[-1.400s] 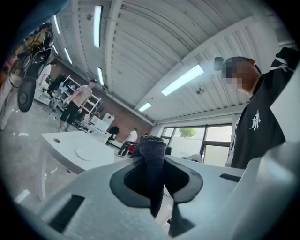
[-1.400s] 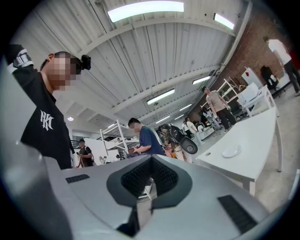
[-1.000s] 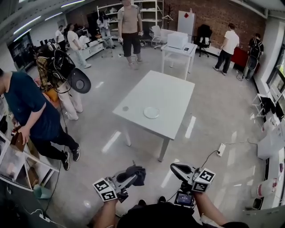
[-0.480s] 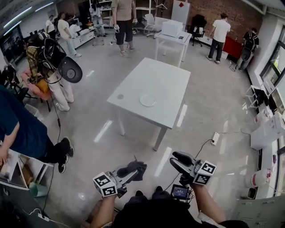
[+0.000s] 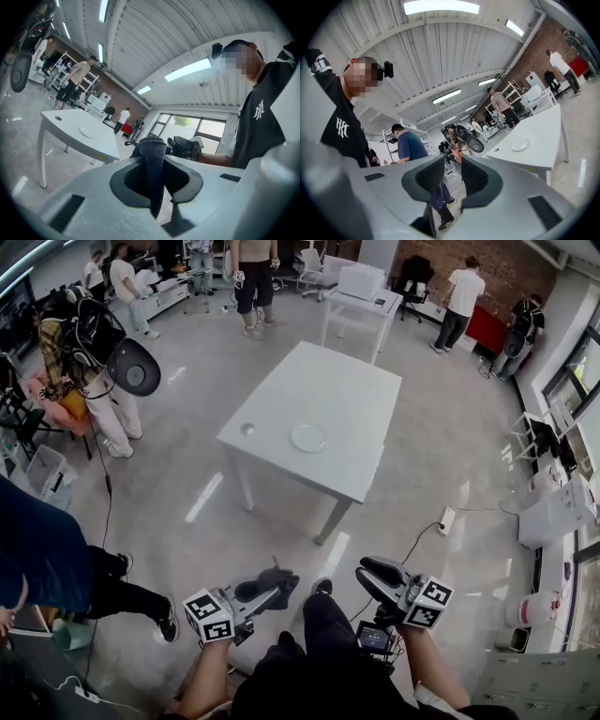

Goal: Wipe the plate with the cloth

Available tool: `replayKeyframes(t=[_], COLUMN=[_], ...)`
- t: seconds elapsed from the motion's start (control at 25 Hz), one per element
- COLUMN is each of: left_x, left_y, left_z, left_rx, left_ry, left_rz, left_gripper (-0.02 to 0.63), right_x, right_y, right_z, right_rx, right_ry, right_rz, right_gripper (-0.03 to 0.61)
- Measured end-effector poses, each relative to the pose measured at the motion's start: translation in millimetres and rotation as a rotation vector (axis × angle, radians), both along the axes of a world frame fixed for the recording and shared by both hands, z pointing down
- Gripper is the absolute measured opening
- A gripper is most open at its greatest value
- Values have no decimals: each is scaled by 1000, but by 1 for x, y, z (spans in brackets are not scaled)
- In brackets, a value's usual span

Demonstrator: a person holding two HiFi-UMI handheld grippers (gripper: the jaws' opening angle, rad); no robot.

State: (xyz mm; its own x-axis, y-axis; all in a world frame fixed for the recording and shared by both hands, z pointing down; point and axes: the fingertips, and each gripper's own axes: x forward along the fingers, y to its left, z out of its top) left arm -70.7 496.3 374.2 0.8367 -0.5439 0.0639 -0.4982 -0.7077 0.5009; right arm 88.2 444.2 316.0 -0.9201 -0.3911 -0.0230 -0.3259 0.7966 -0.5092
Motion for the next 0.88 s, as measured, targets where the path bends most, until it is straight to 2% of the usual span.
replayKeyframes(t=[0.24, 0.4, 0.68, 0.88], left_x=[-16, -9, 20, 17], left_y=[-82, -144, -246, -293], left_z=[11, 19, 15, 8], left_rx=[-25, -57, -59, -59], left_ry=[-24, -33, -80, -122], left_rz=[-23, 9, -29, -70], left_gripper=[51, 51, 51, 51], right_x=[-10, -10, 17, 13], right_y=[-88, -157, -252, -303], right_z=[17, 25, 44, 61], right_rx=[-24, -39, -62, -118], right_ry=[-3, -23, -48, -76], right_rz=[1, -34, -114, -141], right_gripper=[81, 81, 91, 98])
